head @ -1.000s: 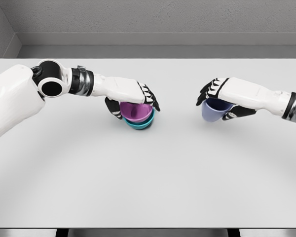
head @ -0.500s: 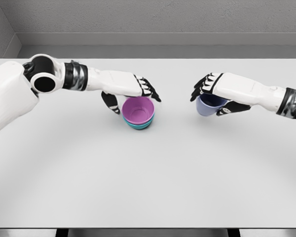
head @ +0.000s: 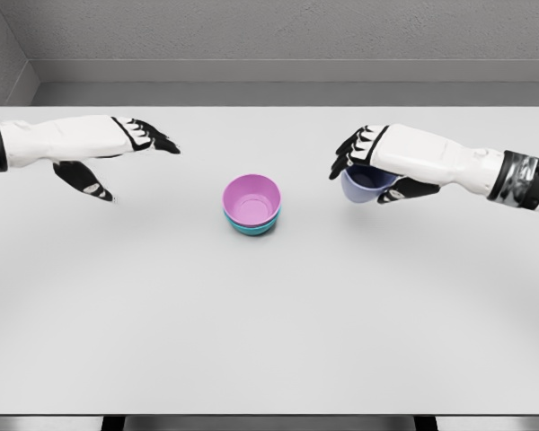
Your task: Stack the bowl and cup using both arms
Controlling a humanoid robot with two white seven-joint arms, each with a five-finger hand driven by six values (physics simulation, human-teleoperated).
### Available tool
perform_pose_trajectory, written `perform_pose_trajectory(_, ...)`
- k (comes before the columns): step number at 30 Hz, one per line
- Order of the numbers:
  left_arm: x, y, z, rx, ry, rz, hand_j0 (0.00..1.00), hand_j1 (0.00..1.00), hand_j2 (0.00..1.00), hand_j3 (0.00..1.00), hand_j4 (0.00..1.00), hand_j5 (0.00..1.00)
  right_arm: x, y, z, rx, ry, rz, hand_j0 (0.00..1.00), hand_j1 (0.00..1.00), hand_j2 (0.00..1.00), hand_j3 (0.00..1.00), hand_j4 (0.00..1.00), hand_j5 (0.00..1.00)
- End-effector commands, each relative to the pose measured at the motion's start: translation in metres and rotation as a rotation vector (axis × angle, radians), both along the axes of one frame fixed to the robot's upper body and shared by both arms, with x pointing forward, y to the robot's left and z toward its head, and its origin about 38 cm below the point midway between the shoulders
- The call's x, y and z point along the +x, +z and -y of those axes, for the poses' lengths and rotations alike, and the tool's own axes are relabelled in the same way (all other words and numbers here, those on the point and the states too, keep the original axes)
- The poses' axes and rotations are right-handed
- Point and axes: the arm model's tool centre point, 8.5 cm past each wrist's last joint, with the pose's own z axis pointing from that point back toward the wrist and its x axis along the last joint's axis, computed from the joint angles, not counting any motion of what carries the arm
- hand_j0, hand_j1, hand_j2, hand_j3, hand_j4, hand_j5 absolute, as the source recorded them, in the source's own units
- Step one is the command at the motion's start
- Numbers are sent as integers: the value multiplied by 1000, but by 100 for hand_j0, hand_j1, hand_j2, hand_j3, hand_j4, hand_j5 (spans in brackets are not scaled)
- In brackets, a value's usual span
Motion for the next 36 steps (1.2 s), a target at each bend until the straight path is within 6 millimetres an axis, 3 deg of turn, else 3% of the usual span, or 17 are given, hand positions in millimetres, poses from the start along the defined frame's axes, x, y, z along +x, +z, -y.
perform_pose_trajectory(1, 3, 50, -34, -59, 90, 114, 100, 100, 100, 100, 100, 100, 0, 0, -2, 11, 3, -5, 67, 67, 67, 67, 67, 67)
perform_pose_trajectory(3, 2, 34, -54, -84, 156, 93, 100, 100, 100, 100, 100, 100, 1, 2, -5, 15, 8, 0, 67, 67, 67, 67, 67, 67)
perform_pose_trajectory(6, -4, 28, -75, -216, 243, 157, 100, 100, 100, 100, 100, 100, 2, 3, -11, 17, 20, 3, 67, 67, 67, 67, 67, 67)
perform_pose_trajectory(8, -11, 10, -92, -255, 305, 138, 100, 100, 100, 100, 100, 100, 3, 6, -14, 19, 28, 12, 67, 67, 67, 67, 67, 67)
perform_pose_trajectory(11, -13, -34, -80, -383, 343, 74, 100, 100, 100, 100, 100, 100, 3, 6, -16, 17, 34, 11, 67, 67, 67, 67, 67, 67)
perform_pose_trajectory(13, -15, -52, -92, -425, 404, 47, 100, 100, 100, 100, 100, 100, 4, 8, -22, 26, 44, 16, 67, 67, 67, 67, 67, 67)
perform_pose_trajectory(16, -18, -68, -86, -444, 407, 14, 100, 100, 100, 100, 100, 100, 5, 9, -25, 30, 50, 20, 67, 67, 67, 67, 67, 67)
perform_pose_trajectory(19, -16, -70, -79, -533, 421, 31, 100, 100, 100, 100, 100, 100, 4, 11, -31, 40, 66, 25, 67, 67, 67, 67, 67, 67)
perform_pose_trajectory(27, -16, -89, -94, -561, 492, -5, 100, 100, 100, 100, 100, 100, 4, 17, -49, 57, 104, 39, 67, 67, 67, 67, 67, 67)
perform_pose_trajectory(36, -16, -90, -94, -563, 495, -9, 100, 100, 100, 100, 100, 100, -2, 23, -65, 79, 148, 57, 67, 67, 67, 67, 67, 67)
